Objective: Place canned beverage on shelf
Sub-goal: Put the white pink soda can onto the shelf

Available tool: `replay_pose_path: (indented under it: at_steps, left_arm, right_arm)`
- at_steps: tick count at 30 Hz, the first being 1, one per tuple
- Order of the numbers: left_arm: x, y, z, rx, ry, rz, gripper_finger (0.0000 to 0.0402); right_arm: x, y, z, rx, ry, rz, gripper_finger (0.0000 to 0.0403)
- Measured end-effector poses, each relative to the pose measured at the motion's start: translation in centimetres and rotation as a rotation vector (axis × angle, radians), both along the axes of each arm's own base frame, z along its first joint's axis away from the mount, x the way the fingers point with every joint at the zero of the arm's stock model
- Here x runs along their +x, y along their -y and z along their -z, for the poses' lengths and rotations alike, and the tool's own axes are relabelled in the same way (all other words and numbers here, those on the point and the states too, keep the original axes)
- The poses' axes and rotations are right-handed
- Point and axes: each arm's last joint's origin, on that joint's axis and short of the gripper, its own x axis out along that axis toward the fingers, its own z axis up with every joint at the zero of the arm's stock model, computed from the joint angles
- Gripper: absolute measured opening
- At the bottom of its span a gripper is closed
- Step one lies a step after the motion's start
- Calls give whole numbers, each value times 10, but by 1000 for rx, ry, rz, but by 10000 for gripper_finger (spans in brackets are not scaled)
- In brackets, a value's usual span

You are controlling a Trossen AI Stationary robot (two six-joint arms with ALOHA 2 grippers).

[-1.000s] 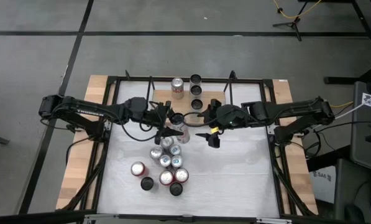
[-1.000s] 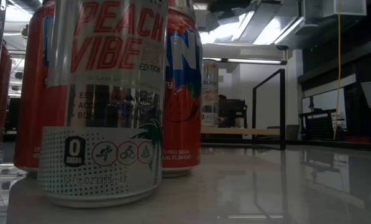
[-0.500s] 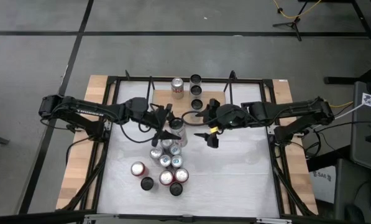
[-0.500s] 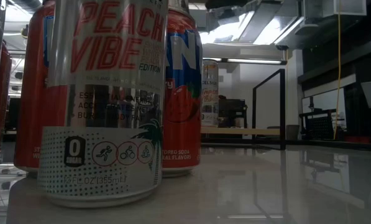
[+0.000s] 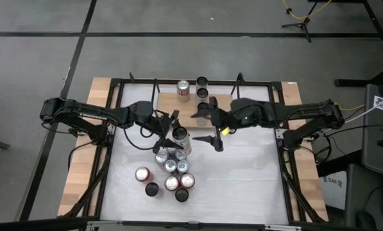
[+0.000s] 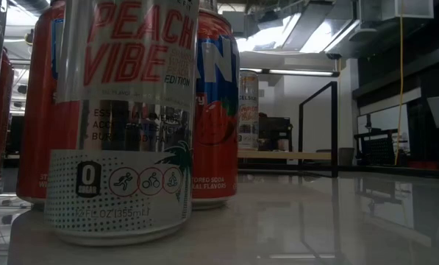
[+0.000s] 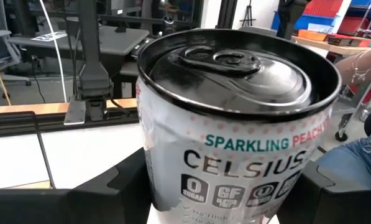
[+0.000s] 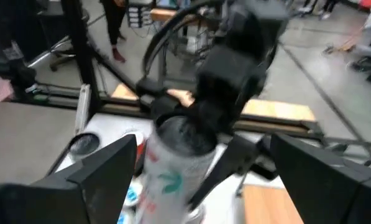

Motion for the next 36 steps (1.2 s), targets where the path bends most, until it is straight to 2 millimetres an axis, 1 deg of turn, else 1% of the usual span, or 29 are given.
replay_pose_path:
  at_steps: [4,10,13,22,26,29,31,36]
  left_arm:
    - [0,0,0,0,0,-1,238]
    - [0,0,1,-1,-9,-1,238]
    - [0,0,2,-1,-18,-2,238]
    - [0,0,2,-2,-23,-2,238]
    - [0,0,2,-3,-23,-6,238]
    - [0,0,2,-3,-23,-7,238]
    - [0,0,2,-3,-23,-7,238]
    - [0,0,2,-3,-23,-7,238]
  right_arm:
    - [5,3,-8,-2,25,-19,363]
    - [17,4,-15,17,8,-82,363]
    - [24,6,-17,18,-39,-86,363]
    - [39,8,-34,-13,-191,-95,363]
    - [49,7,-36,-51,-232,-110,363]
    - [55,6,-32,-61,-280,-116,363]
    - [57,6,-29,-68,-313,-122,363]
    - [61,5,-26,-74,-323,-148,363]
